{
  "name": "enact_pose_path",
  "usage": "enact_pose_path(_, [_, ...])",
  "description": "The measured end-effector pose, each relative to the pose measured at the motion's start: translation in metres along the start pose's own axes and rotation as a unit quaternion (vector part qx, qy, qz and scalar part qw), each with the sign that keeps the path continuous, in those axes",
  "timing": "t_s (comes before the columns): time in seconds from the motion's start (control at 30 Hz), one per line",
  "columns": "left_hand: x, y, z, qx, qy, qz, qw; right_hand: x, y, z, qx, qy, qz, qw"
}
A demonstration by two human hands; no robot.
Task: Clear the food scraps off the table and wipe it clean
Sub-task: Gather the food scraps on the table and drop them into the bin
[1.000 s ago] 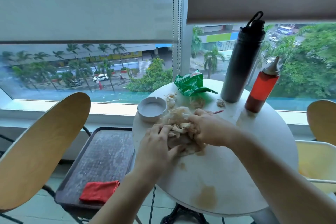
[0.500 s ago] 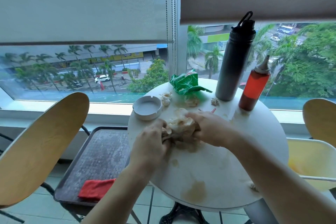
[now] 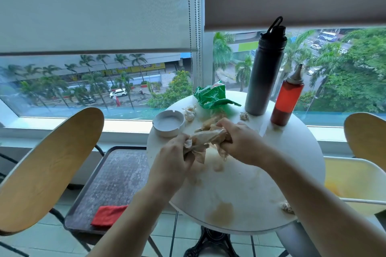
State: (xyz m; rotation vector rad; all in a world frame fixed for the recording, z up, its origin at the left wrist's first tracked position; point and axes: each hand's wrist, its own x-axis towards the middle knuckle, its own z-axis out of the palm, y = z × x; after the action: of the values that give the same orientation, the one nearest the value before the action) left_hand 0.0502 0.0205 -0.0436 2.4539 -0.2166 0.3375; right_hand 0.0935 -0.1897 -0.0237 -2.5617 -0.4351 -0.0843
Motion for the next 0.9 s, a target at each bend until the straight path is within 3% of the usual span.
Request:
enact_pose_path(0.27, [0.004,0.006,-0.001,-0.054,0.031,0.042,0.997,-0.009,-0.003,-0.01,0.067,0.013,0.008,0.998])
enact_pose_path(0.63, [0.014,0.026,0.0,-0.225,-0.002,-0.047,0.973,-0.025,-0.012,-0.024,0.087,0.08,0.022,0.993])
enact_pose_path(0.9, [0.007,0.044,0.006,-0.377,-0.077,-0.059,0.921,-0.045,-0.013,-0.029,0.16,0.128,0.015,0.979])
